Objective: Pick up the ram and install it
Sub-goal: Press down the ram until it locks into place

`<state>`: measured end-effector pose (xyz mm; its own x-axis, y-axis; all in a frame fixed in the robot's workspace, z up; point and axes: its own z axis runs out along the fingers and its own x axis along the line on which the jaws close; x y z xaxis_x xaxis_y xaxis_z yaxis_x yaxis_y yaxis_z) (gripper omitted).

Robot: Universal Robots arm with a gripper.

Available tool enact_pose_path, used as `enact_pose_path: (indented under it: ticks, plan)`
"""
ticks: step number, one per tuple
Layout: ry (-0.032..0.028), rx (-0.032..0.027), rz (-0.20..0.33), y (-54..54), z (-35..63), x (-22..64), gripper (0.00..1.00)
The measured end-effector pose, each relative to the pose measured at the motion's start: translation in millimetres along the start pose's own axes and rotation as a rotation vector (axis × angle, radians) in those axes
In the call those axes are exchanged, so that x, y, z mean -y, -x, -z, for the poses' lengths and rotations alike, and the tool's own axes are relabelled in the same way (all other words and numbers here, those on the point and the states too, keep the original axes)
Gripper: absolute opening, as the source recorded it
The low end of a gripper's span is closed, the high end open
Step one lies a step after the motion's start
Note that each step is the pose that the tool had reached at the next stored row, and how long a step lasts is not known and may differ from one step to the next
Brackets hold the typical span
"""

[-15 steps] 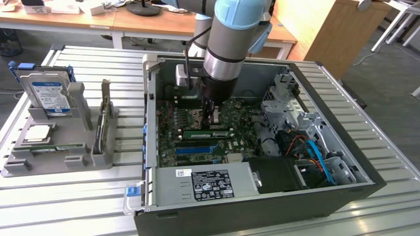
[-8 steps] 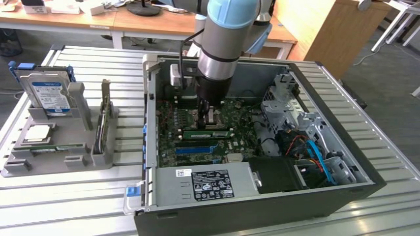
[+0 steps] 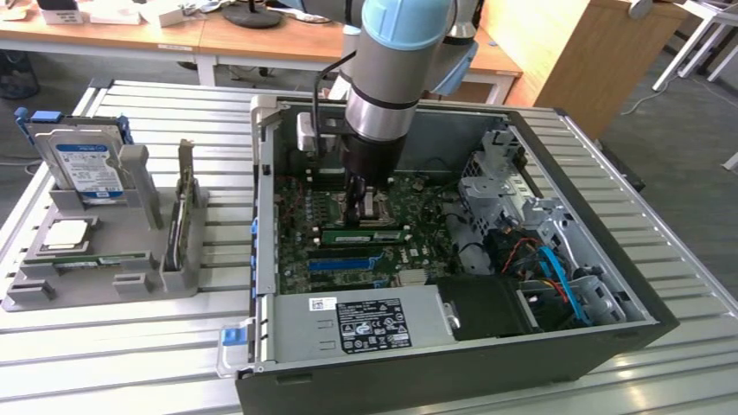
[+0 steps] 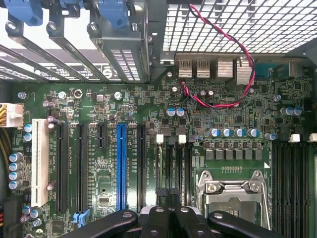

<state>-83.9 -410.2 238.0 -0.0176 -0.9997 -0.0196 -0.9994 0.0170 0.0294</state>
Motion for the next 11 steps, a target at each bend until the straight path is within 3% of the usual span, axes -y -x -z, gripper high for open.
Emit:
enact_pose_path:
  ticks: [11]
  plan:
    - [0.0000,-0.0001,0.000,-1.1,0.1,-0.4,0.10]
